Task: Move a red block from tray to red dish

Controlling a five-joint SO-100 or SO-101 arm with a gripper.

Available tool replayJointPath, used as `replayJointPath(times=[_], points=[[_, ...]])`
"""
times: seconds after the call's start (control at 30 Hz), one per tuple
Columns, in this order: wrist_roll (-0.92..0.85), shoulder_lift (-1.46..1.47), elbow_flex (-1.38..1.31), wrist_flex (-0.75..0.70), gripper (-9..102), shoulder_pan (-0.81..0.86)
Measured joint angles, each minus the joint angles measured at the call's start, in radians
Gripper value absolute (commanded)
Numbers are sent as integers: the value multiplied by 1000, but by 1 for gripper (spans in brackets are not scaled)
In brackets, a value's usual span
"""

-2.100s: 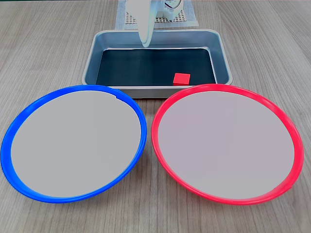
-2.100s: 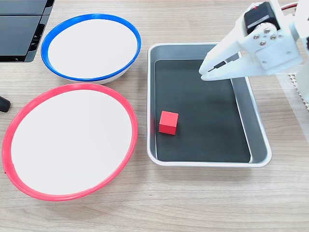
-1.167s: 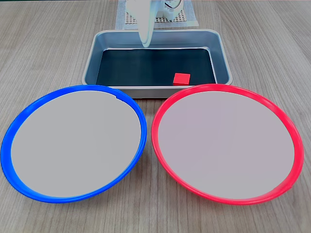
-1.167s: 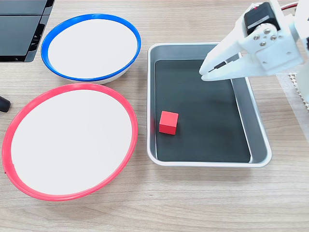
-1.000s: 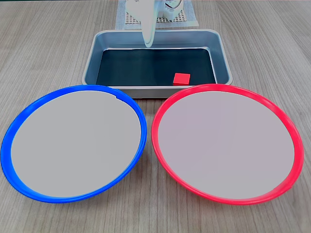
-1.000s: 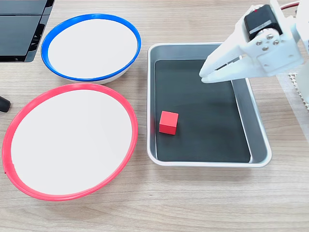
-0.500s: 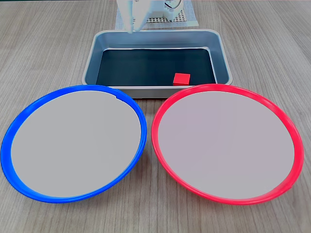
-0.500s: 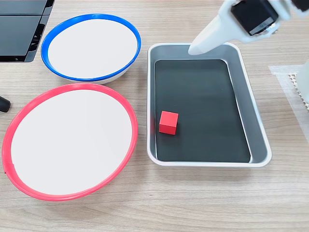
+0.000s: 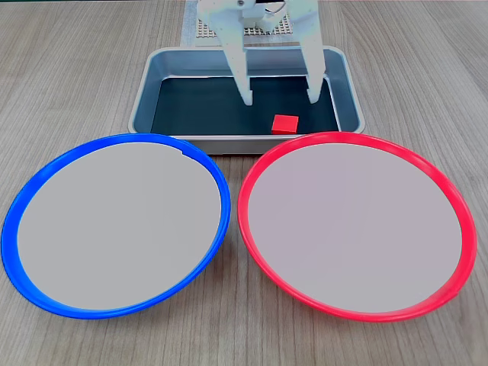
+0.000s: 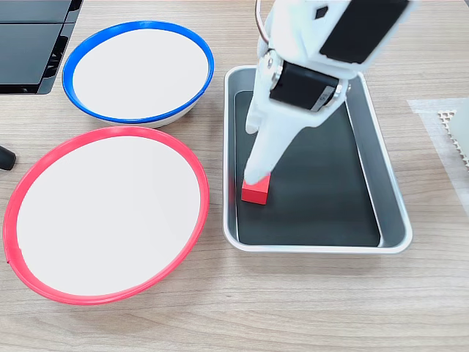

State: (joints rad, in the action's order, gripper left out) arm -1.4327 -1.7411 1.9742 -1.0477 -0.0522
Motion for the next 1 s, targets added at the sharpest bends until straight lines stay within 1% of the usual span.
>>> replayJointPath(times=[0.17,0.4,0.67,1.0], points=[[-35,74,-5,-3,26,-5],[-35,147,-20,-2,25,-5],[-29,209,-29,48,24,-8],[-29,253,-61,74,12,6]])
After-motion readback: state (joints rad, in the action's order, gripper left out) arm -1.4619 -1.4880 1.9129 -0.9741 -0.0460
